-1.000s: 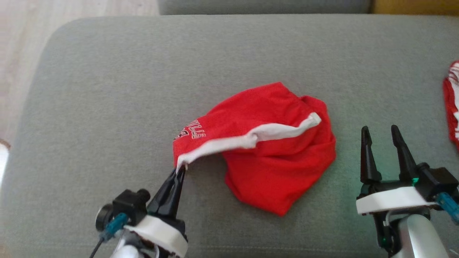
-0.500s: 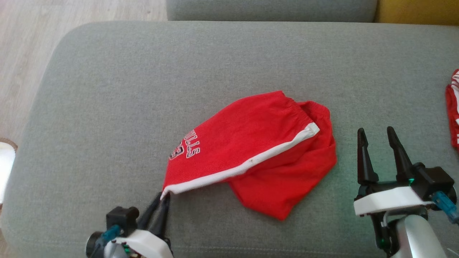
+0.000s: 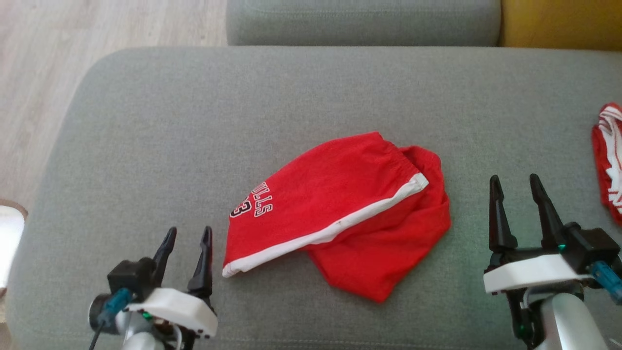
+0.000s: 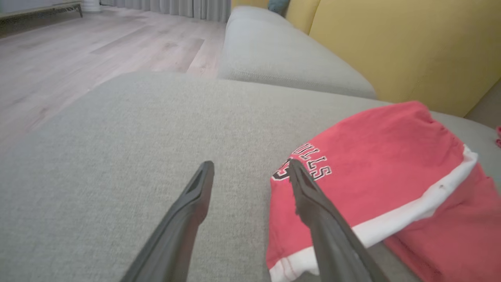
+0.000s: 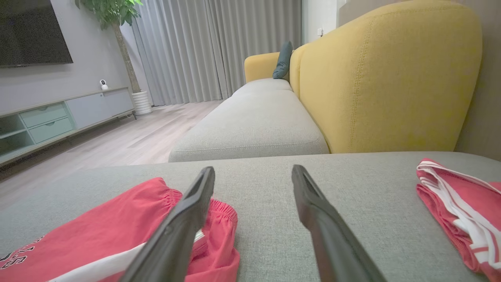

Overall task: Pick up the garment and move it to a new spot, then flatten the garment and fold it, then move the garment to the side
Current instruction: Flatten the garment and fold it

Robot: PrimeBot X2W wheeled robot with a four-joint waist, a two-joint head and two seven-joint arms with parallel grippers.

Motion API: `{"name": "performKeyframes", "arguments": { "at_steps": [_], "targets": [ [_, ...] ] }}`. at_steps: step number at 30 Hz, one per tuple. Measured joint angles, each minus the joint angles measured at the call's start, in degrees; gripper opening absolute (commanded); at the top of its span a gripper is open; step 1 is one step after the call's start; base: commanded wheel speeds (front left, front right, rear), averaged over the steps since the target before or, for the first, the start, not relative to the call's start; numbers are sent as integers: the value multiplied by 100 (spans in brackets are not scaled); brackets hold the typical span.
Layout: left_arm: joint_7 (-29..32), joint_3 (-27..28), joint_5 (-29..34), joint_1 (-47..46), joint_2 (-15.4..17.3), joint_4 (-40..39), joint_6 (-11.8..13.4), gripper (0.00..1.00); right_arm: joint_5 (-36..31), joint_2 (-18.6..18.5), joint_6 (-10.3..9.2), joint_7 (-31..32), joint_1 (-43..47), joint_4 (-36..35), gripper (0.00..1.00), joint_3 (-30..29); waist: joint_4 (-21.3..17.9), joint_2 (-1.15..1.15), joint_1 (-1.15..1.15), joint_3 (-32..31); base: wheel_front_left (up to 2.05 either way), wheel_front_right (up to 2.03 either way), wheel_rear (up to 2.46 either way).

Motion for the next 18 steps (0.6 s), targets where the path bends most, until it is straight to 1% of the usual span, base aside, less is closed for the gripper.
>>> {"name": "performKeyframes", "arguments": {
  "at_steps": [10, 18],
  "targets": [
    [-1, 79, 172, 193, -304, -519, -99, 100, 3, 0, 0, -1, 204, -1, 100, 10, 47, 0, 0, -321, 0, 0, 0],
    [-1, 136, 233, 235, -356, -592, -153, 100, 63, 1, 0, -2, 220, -1, 100, 119, 48, 0, 0, -384, 0, 0, 0]
  ]
}}
